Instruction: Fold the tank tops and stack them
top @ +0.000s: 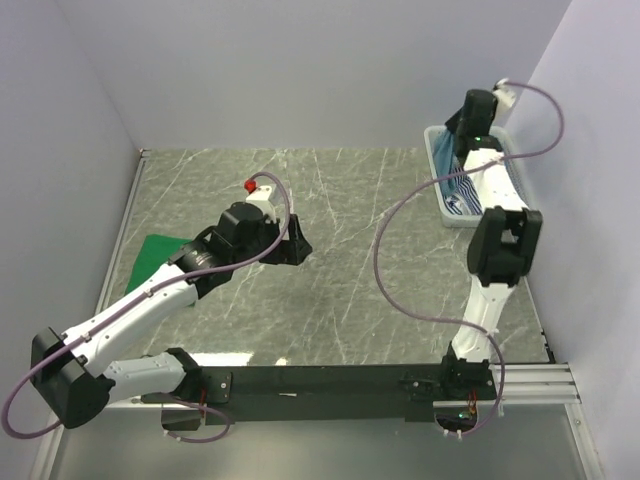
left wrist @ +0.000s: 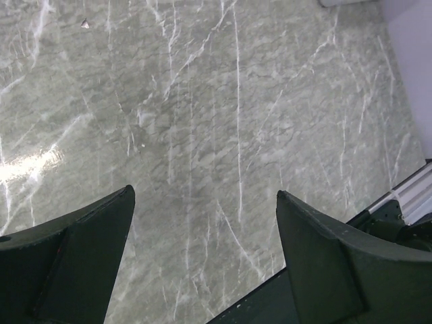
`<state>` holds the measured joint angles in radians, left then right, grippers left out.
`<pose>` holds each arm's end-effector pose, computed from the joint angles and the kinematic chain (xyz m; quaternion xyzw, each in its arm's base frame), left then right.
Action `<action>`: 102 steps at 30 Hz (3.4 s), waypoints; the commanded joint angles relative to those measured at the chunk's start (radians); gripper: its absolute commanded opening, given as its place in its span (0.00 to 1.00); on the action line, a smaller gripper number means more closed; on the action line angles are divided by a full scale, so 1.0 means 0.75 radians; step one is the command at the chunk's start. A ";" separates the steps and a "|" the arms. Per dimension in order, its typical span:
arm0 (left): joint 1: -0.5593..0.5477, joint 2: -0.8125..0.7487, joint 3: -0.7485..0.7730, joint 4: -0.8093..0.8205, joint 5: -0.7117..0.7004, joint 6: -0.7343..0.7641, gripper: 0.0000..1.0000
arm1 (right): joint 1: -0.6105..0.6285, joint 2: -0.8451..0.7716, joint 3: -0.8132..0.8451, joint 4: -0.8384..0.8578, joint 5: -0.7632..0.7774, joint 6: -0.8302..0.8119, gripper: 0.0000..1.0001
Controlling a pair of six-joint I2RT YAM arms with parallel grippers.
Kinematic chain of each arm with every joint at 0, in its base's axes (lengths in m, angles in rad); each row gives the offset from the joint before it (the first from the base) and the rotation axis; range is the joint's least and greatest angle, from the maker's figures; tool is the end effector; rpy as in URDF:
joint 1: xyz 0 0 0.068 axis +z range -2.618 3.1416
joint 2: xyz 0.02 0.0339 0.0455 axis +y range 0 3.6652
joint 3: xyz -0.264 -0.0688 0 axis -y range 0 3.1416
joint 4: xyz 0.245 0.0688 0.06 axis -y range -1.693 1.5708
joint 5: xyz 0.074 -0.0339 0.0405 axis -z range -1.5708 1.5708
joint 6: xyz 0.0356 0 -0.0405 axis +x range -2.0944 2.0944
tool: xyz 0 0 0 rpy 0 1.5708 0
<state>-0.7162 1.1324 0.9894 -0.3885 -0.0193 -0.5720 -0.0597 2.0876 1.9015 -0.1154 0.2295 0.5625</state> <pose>0.1916 -0.1659 0.3215 0.0577 0.8660 -0.2915 0.4021 0.5047 -0.0383 0.3244 0.3095 0.7408 0.0572 0.5934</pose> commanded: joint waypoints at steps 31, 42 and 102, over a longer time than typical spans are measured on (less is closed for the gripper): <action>0.073 -0.121 -0.456 0.313 -0.142 -0.448 0.69 | 0.622 -1.910 -1.977 0.068 -0.112 0.179 0.65; -0.043 0.112 -0.583 0.461 -0.144 -0.485 0.78 | 0.759 -1.973 -2.120 -0.136 -0.108 0.320 0.56; -0.164 -0.692 0.200 -0.001 -0.197 -0.152 0.01 | 1.464 -2.215 -1.061 -0.938 0.571 0.250 0.00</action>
<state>-0.8375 0.6357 1.0721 -0.3492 -0.2226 -0.7425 1.0344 0.3908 1.0187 -0.7799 0.6327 0.8539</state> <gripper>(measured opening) 0.027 0.010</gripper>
